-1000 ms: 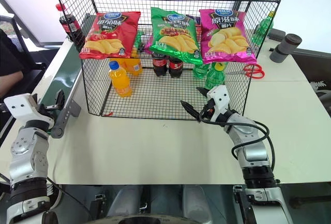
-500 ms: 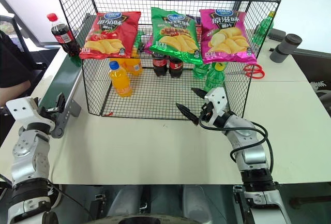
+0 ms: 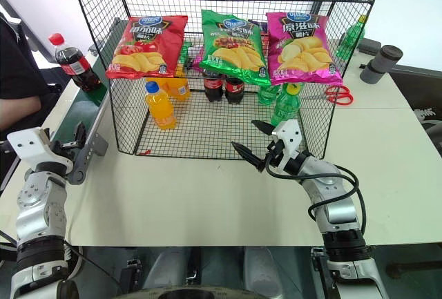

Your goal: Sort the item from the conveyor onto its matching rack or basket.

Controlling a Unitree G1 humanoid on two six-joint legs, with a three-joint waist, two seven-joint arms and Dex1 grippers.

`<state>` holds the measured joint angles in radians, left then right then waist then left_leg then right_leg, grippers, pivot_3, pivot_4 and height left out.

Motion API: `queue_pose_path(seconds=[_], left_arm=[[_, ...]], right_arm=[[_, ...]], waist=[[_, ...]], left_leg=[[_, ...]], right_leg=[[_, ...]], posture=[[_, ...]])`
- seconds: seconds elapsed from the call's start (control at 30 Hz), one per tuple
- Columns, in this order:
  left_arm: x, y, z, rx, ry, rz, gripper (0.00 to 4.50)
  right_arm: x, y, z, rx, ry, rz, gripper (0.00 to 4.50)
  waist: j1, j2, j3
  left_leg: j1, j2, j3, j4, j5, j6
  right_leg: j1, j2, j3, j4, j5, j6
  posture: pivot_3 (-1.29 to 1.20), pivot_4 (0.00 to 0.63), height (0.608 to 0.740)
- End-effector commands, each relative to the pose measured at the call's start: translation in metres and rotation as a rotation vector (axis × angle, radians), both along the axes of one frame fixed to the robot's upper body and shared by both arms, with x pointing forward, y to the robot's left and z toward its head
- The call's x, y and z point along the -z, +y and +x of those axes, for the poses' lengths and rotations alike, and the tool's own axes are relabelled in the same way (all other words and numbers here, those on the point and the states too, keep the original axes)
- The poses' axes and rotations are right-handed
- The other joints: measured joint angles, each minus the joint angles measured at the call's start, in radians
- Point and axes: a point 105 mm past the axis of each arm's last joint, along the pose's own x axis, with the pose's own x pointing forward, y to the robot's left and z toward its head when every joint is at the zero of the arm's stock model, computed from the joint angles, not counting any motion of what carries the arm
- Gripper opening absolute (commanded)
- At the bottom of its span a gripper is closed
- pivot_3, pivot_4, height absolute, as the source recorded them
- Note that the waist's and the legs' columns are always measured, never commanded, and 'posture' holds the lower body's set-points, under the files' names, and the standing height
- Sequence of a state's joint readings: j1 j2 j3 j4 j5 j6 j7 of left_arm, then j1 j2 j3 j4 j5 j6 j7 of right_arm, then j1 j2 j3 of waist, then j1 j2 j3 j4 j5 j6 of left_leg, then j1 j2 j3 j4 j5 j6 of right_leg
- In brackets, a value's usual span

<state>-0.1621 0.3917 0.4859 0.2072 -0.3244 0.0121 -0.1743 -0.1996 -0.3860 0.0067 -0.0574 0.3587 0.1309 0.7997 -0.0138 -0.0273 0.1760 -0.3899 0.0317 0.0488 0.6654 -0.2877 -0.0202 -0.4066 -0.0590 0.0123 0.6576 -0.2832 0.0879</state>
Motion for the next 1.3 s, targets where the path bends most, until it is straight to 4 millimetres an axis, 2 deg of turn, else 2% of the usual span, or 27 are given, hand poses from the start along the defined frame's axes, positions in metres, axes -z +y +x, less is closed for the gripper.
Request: queue_pose_path(seconds=[0.03, 0.57, 1.3], left_arm=[[-0.0122, 0.0075, -0.0048, -0.025, -0.037, 0.039, 4.5], [-0.0125, 0.0065, -0.0071, -0.035, -0.04, 0.055, 4.5], [-0.0201, 0.0161, -0.0105, -0.109, -0.062, 0.098, 4.5]], right_arm=[[-0.0065, 0.0044, -0.0019, -0.028, -0.051, -0.043, 4.49], [-0.0049, 0.007, -0.0023, -0.043, -0.05, -0.035, 4.49], [-0.0054, 0.011, -0.0018, -0.053, -0.047, -0.038, 4.49]], waist=[[0.0, 0.0, 0.0], [0.0, 0.0, 0.0], [0.0, 0.0, 0.0]], left_leg=[[0.0, 0.0, 0.0, 0.0, 0.0, 0.0], [0.0, 0.0, 0.0, 0.0, 0.0, 0.0], [0.0, 0.0, 0.0, 0.0, 0.0, 0.0]], right_leg=[[0.0, 0.0, 0.0, 0.0, 0.0, 0.0], [0.0, 0.0, 0.0, 0.0, 0.0, 0.0], [0.0, 0.0, 0.0, 0.0, 0.0, 0.0]], posture=[[0.0, 0.15, 0.74], [0.0, 0.15, 0.74], [0.0, 0.15, 0.74]])
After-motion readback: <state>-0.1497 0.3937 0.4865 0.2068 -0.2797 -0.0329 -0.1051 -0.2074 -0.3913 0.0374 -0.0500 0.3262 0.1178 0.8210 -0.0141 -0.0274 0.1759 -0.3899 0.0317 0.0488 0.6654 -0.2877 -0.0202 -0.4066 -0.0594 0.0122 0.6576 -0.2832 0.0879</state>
